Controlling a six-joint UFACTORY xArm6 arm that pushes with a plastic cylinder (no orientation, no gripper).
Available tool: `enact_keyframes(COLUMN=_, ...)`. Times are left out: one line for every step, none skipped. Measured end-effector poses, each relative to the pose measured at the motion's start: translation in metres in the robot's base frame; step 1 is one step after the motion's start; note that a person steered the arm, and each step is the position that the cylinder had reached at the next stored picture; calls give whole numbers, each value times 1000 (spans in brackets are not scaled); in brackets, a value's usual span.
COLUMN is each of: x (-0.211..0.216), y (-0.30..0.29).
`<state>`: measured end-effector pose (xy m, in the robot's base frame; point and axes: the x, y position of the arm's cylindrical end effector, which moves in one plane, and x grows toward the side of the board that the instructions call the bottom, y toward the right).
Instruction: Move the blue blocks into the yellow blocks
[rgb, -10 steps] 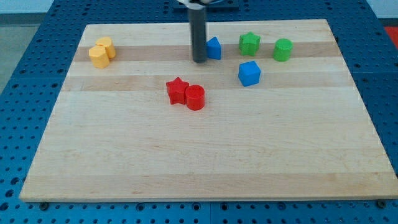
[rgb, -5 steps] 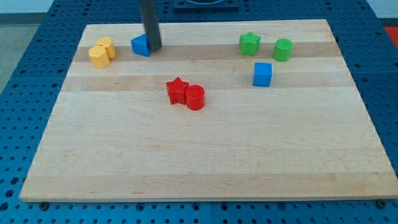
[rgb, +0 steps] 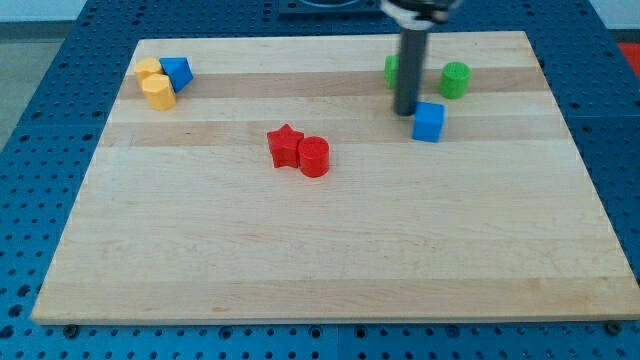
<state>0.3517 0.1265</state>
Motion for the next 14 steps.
enact_keyframes(x=6, y=41)
enact_keyframes(x=40, y=95)
enact_keyframes(x=43, y=-8)
enact_keyframes(x=43, y=-118)
enact_keyframes(x=41, y=-193)
enact_keyframes(x=28, y=-215)
enact_keyframes(x=26, y=-215)
enact_keyframes(x=25, y=-224)
enact_keyframes(x=24, y=-230)
enact_keyframes(x=32, y=-200)
enact_keyframes(x=24, y=-168)
enact_keyframes(x=12, y=-165)
enact_keyframes(x=-13, y=-167)
enact_keyframes(x=-36, y=-171)
